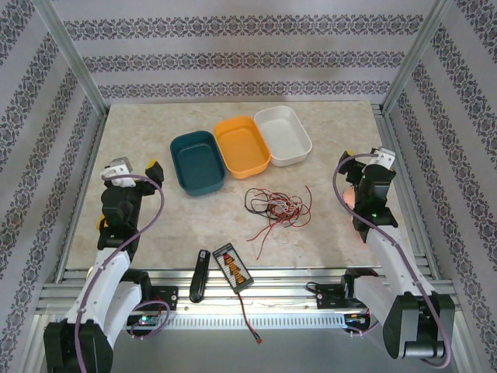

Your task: Untangle the cables

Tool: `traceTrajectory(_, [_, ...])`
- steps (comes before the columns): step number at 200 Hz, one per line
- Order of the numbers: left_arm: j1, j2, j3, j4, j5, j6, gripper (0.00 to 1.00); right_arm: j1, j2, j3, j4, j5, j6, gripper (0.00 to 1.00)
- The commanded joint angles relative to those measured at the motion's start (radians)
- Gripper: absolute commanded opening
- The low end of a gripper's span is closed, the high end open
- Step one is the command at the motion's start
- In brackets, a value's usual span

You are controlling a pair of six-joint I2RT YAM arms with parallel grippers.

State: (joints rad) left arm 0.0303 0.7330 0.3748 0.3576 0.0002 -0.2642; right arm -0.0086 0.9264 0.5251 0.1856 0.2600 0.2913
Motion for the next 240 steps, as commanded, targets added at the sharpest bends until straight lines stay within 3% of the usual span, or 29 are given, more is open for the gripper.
traceTrajectory(1, [-0.045, -0.077, 0.039, -0.287, 0.029, -0.142, 1.0, 0.032, -0.074, 0.028, -0.329, 0.05, 0.14, 0.98])
traceTrajectory(26, [-0.171, -0.138, 0.013, -0.357, -0.003, -0.207, 1.0, 0.084, -0.131, 0.04, -0.533, 0.046, 0.249, 0.98])
traceTrajectory(48, [-0.341, -0.128, -0.014, -0.336, -0.085, -0.26, 1.0, 0.146, -0.155, 0.034, -0.651, 0.02, 0.313, 0.9])
traceTrajectory(77, [-0.56, -0.024, -0.001, -0.285, -0.182, -0.287, 1.0, 0.247, -0.155, 0.039, -0.757, -0.012, 0.403, 0.77])
traceTrajectory(107, [-0.705, 0.169, 0.054, -0.246, -0.203, -0.22, 1.0, 0.392, -0.12, 0.07, -0.774, 0.013, 0.452, 0.74])
traceTrajectory(142, [-0.738, 0.364, 0.101, -0.125, -0.117, -0.227, 1.0, 0.463, -0.034, 0.122, -0.746, -0.004, 0.455, 0.7])
traceTrajectory(188, [-0.745, 0.588, 0.218, -0.017, -0.037, -0.185, 0.72, 0.479, 0.069, 0.179, -0.692, -0.041, 0.431, 0.66])
traceTrajectory(240, [-0.761, 0.833, 0.38, -0.026, 0.076, -0.116, 0.61, 0.508, 0.141, 0.204, -0.655, -0.072, 0.422, 0.61])
